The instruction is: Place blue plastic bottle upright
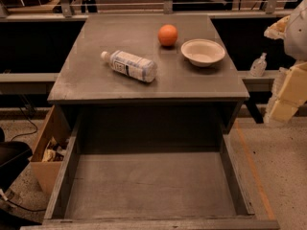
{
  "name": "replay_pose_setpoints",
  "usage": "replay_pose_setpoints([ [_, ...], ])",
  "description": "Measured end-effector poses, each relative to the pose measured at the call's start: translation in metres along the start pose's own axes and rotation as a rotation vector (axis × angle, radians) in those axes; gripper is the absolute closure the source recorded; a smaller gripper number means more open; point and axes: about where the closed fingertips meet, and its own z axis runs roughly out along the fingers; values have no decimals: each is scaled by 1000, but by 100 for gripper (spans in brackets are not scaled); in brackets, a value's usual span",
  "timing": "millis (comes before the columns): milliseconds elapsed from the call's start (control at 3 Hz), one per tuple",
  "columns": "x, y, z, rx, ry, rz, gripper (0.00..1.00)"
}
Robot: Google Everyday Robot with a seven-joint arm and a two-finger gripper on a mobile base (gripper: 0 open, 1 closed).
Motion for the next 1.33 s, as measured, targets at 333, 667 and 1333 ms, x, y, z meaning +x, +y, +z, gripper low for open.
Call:
replay_pose_setpoints([
  [333,0,0,0,0,0,0,0],
  [667,-2,-11,0,18,-11,22,0],
  [1333,-34,-105,26,52,-51,246,0],
])
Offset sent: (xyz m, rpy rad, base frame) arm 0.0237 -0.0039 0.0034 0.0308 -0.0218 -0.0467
